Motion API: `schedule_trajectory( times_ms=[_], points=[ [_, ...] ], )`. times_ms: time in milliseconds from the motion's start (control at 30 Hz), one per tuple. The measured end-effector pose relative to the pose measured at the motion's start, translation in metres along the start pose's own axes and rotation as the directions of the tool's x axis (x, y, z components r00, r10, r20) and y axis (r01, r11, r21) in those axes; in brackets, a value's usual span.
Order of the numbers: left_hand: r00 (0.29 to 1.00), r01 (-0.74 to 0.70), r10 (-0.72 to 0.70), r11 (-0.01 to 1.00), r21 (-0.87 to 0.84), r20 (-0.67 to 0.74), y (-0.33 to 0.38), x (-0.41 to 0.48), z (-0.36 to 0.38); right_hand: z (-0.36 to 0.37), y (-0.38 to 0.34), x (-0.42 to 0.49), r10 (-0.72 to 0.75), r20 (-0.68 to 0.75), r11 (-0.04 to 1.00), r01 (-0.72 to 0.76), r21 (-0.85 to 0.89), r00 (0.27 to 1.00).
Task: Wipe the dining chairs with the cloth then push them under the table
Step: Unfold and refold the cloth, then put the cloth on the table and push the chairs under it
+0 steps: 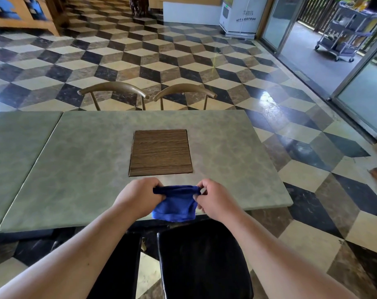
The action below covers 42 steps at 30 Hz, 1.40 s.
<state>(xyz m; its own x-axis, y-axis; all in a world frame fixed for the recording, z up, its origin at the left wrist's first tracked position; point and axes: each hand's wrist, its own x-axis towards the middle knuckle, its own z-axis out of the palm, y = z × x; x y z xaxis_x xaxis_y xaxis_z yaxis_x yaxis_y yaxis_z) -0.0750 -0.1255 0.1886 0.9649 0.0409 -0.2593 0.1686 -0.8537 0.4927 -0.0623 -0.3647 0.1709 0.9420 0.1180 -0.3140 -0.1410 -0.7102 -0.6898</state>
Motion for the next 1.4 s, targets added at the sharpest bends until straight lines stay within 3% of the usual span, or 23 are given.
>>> schedule_trajectory(
  times_ms=[133,267,367,400,467,500,533,567,633,700,1100,1233,1400],
  points=[
    [0.994,0.055,-0.058,0.998,0.029,0.096,-0.020,0.014,0.023,0.028,0.014,0.009,0.144,0.169,0.976,-0.167,0.136,0.975],
    [0.978,0.149,-0.144,0.989,-0.020,0.149,-0.040,0.042,0.047,0.060,0.022,0.037,0.277,0.190,0.887,-0.327,0.326,0.942],
    [0.968,0.248,-0.252,0.948,-0.197,0.004,-0.052,0.067,0.068,0.086,0.025,0.066,0.361,0.120,0.718,-0.358,0.597,0.925],
    [0.962,0.251,-0.267,0.941,-0.227,-0.046,-0.055,0.072,0.077,0.094,0.028,0.073,0.340,0.074,0.748,-0.318,0.583,0.937],
    [0.988,0.148,-0.151,0.983,-0.109,-0.016,-0.061,0.077,0.098,0.110,0.034,0.081,0.192,0.071,0.926,-0.205,0.318,0.979],
    [0.995,0.067,-0.067,0.998,0.007,0.071,-0.065,0.079,0.110,0.119,0.039,0.083,0.085,0.132,0.994,-0.094,0.062,0.988],
    [0.983,-0.017,-0.008,0.991,0.131,0.186,-0.070,0.080,0.121,0.129,0.046,0.084,0.000,0.221,0.977,0.047,-0.210,0.975],
    [0.953,-0.084,0.007,0.966,0.243,0.301,-0.076,0.082,0.131,0.139,0.052,0.086,-0.036,0.315,0.890,0.173,-0.421,0.948],
    [0.893,-0.161,-0.035,0.907,0.389,0.450,-0.087,0.084,0.142,0.150,0.062,0.088,0.006,0.434,0.749,0.283,-0.599,0.901],
    [0.865,-0.168,-0.079,0.885,0.435,0.495,-0.096,0.086,0.149,0.158,0.069,0.092,0.058,0.465,0.713,0.289,-0.639,0.883],
    [0.895,-0.150,-0.050,0.902,0.405,0.443,-0.098,0.079,0.151,0.159,0.067,0.095,0.103,0.448,0.698,0.257,-0.669,0.888],
    [0.931,-0.101,-0.042,0.924,0.368,0.362,-0.114,0.041,0.147,0.150,0.062,0.074,0.030,0.398,0.758,0.238,-0.607,0.917],
    [0.958,-0.083,-0.025,0.930,0.359,0.284,-0.121,0.005,0.131,0.142,0.047,0.029,-0.064,0.331,0.755,0.262,-0.601,0.941]
  ],
)
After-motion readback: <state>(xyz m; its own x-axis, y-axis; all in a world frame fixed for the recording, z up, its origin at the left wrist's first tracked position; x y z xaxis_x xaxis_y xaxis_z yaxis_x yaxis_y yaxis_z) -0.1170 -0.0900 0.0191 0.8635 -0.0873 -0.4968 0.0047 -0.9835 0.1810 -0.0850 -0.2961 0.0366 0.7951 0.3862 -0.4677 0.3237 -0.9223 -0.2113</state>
